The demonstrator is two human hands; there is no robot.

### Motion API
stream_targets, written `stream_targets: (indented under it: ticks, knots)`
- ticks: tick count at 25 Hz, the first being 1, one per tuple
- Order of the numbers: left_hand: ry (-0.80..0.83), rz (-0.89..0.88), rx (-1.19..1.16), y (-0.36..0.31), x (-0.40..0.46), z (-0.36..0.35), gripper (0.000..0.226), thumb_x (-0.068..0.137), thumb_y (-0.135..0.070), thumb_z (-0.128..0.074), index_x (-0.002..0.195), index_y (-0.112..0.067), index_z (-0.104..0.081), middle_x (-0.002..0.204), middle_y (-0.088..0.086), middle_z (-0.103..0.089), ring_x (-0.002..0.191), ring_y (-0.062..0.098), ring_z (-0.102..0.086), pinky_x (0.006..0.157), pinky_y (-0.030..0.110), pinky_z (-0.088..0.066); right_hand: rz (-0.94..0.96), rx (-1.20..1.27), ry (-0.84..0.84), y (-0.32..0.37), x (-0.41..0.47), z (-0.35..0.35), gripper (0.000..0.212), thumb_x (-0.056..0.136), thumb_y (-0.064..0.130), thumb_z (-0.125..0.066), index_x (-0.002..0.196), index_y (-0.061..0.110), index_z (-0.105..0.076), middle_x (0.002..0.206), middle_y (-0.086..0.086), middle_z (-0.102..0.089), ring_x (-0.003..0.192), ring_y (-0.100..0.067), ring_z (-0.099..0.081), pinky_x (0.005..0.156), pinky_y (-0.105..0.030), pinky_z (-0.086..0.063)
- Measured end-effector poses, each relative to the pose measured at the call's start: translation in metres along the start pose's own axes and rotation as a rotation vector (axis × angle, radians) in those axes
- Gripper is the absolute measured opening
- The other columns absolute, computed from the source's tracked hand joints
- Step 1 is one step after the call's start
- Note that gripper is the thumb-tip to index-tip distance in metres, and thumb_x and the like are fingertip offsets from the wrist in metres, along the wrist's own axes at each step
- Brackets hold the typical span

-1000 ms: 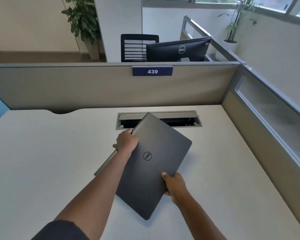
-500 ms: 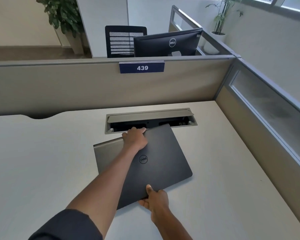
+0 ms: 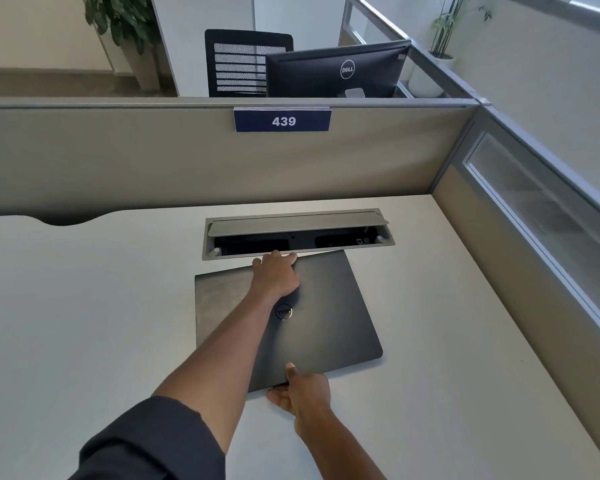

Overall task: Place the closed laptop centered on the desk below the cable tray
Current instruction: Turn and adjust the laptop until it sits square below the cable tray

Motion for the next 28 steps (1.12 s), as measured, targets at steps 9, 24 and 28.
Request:
stream_targets:
  ticks: [9,24,28]
  knots:
    - [-0.032,-0.045,0.0,-0.008,0.007,-0.014,0.046,0.089,-0.024,-0.043,0.133,-0.02,-0.053,0.12,0.015,-0.056,0.114,0.036,-0.051,0.104,0.045,-0.034,-0.048,-0.068,0.018,0.008,0.003,0.001,0.023,0.099,0.019,-0.062,0.092,-0.003,-0.062,0.081,-0.02,-0.073,0.047,-0.024,-0.072,0.042,-0.025,-0.056]
    - [-0.137,-0.099,-0.048,-0.003,-0.03,-0.042,0.061,0.099,-0.027,-0.034,0.156,-0.015,-0.018,0.163,0.012,-0.019,0.151,0.034,-0.012,0.123,0.051,-0.008,-0.021,-0.163,0.035,0.008,0.004,0.005,0.034,0.095,0.026,-0.069,0.101,-0.007,-0.068,0.077,-0.019,-0.073,0.058,-0.026,-0.07,0.038,-0.023,-0.053]
    - [-0.16,-0.102,-0.008,0.015,-0.075,-0.057,0.061,0.102,-0.038,-0.026,0.158,-0.019,-0.013,0.168,0.006,-0.008,0.155,0.031,-0.003,0.123,0.052,-0.005,-0.006,-0.279,0.085,0.015,-0.001,0.013,0.04,0.095,0.032,-0.068,0.097,-0.008,-0.069,0.088,-0.023,-0.077,0.064,-0.028,-0.075,0.041,-0.027,-0.056]
Point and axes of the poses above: each hand's wrist, its own x-axis towards the middle knuckle, its own z-axis out of the back of the hand, y = z × x, the point moved 4 cm from there along x, towards the middle knuckle
